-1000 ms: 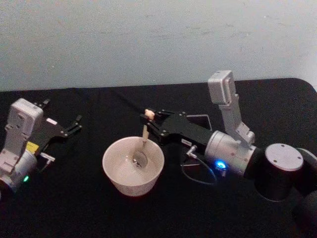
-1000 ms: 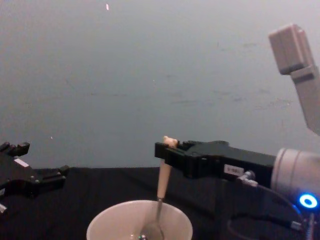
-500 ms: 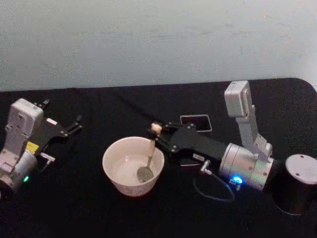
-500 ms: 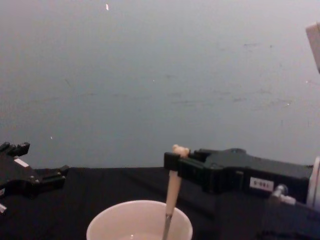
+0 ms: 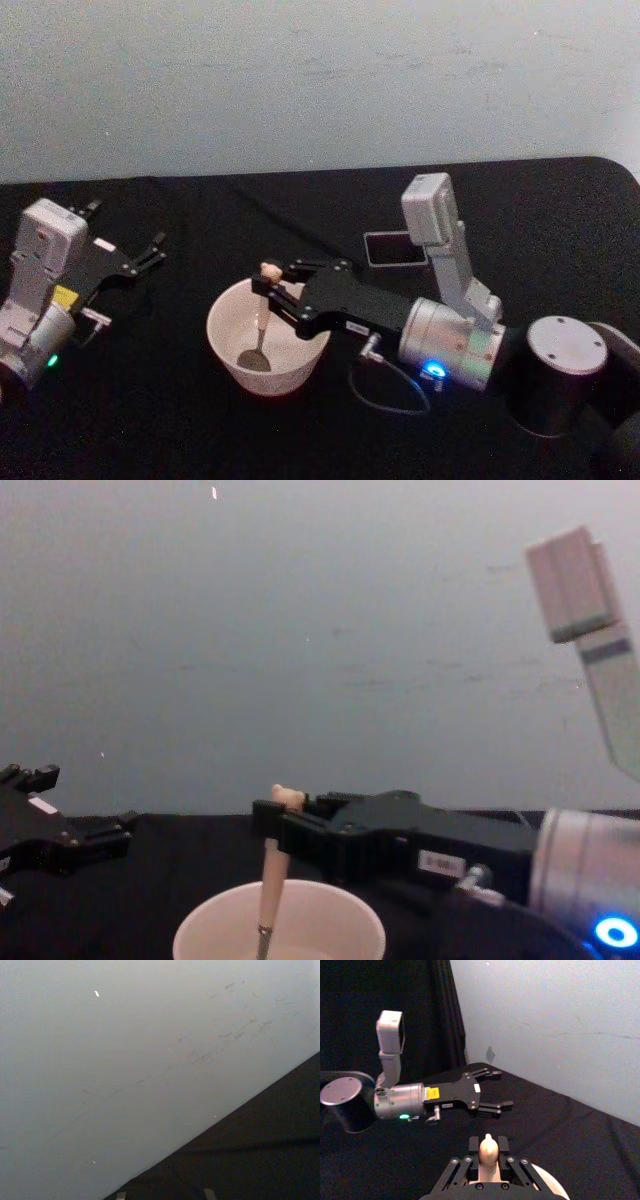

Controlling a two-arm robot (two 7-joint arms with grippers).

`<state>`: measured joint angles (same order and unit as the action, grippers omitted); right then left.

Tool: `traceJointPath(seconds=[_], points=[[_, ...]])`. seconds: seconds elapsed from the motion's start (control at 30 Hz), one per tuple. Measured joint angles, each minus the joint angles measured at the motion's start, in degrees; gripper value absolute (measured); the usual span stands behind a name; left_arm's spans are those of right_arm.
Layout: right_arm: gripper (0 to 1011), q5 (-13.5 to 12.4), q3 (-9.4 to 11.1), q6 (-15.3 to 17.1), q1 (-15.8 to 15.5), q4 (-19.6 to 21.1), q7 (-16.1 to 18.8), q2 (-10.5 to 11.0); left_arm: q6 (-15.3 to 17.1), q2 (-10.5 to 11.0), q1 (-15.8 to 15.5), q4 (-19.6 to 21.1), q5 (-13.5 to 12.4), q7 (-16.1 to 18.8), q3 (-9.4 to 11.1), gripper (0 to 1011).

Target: Pick up the stirring spoon with one hand, stir inside the cup, then place it back in its original position.

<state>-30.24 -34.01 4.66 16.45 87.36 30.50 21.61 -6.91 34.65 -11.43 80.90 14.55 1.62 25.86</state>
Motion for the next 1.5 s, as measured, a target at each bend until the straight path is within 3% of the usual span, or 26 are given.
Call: traceJointPath(seconds=[0.33,0.7,0.87,1.23,1.4,1.5], points=[[215,2.1,-0.7,-0.5,2.8,-4.4,-2.3,-3.7,0.0,0.0,0.0,0.0,0.0,0.0,0.0,1001],[216,2.9,1.8,-1.0,4.0,-7.5,-4.2,-5.2,0.0,0.0,0.0,0.0,0.0,0.0,0.0,1001],[216,3.0,2.9,-1.1,3.7,-7.1,-4.3,-4.4,0.0,0.0,0.0,0.0,0.0,0.0,0.0,1001],[216,1.8,5.0,-0.2,-0.2,-1.1,-2.6,0.2,0.0,0.0,0.0,0.0,0.0,0.0,0.0,1001],[216,0.7,4.9,0.4,-1.7,1.2,-1.6,1.4,0.0,0.0,0.0,0.0,0.0,0.0,0.0,1001],[216,0.3,3.7,0.7,-2.2,2.3,-0.9,1.7,0.0,0.0,0.0,0.0,0.0,0.0,0.0,1001]])
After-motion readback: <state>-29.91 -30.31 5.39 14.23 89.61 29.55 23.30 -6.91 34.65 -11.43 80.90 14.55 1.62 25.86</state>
